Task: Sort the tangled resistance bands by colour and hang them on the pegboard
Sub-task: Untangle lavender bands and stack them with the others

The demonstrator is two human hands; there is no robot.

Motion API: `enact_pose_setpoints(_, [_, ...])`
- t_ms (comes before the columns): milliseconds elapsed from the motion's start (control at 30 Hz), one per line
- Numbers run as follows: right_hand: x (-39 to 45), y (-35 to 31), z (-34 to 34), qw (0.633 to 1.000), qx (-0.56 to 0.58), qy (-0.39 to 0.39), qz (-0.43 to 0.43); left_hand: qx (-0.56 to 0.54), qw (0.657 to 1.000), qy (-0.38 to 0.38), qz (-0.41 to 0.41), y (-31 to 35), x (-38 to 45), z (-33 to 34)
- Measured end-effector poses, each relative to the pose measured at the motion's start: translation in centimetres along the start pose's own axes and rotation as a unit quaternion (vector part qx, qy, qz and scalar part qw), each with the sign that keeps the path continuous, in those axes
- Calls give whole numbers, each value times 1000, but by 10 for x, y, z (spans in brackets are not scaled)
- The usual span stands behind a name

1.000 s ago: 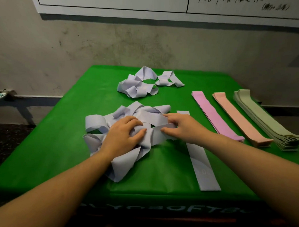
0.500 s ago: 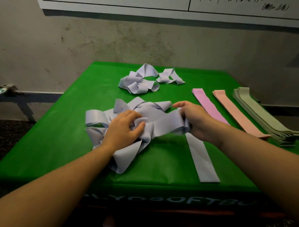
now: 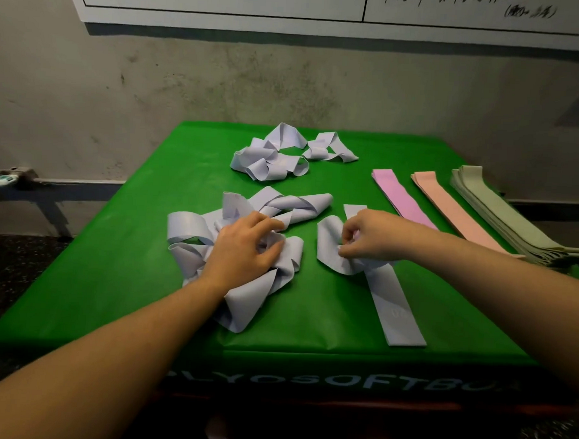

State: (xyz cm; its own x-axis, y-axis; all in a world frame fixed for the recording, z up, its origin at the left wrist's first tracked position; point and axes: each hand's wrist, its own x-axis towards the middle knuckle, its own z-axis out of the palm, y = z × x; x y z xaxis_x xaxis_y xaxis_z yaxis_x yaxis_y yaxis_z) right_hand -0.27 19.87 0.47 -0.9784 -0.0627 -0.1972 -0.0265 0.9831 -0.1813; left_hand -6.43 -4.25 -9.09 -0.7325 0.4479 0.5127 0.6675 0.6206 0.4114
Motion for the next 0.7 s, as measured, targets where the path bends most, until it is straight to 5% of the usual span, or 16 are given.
enact_pose_setpoints(100, [-8,-2,2,987,153,38,14,28,999,-19,20,-3,2,2])
enact_pose_setpoints(300, [-26,-4,3,885,450,118,31,50,998,-48,10,1,5,0])
enact_pose_setpoints(533, [-51,-11,-4,798,587,137,12,127,970,-207,-17,29,29,-29])
enact_pose_setpoints(600, [-58,-14,-8,784,602,152,2,100,981,-168,-14,45,36,-41])
enact_pose_setpoints(700, [-71,-20,-13,780,601,174,-18,-108,991,-75,-9,78,36,-59])
